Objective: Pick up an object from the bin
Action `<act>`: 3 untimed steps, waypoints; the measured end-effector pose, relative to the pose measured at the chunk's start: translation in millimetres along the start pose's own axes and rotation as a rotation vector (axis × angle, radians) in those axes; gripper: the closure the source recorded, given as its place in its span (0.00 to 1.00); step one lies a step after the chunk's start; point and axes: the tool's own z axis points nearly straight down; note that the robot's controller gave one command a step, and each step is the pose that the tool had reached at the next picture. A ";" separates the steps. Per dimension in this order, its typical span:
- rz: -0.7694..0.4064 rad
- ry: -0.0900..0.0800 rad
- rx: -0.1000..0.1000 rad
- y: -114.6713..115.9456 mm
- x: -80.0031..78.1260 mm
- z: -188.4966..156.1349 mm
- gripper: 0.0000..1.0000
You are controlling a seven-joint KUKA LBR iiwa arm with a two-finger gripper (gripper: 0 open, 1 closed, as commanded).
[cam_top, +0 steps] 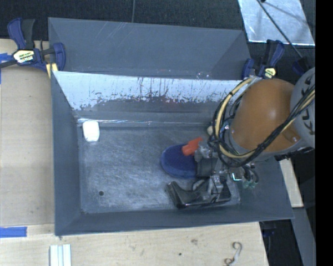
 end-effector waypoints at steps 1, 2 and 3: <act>-0.006 -0.030 0.000 -2.0 -54.4 65.4 0.00; 0.231 -0.029 -0.011 -13.8 -56.2 73.4 0.00; 0.230 -0.031 -0.010 -14.3 -56.8 71.6 1.00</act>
Offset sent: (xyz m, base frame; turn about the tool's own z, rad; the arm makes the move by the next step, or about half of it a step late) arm 0.0536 -0.0032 -0.0843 -0.0059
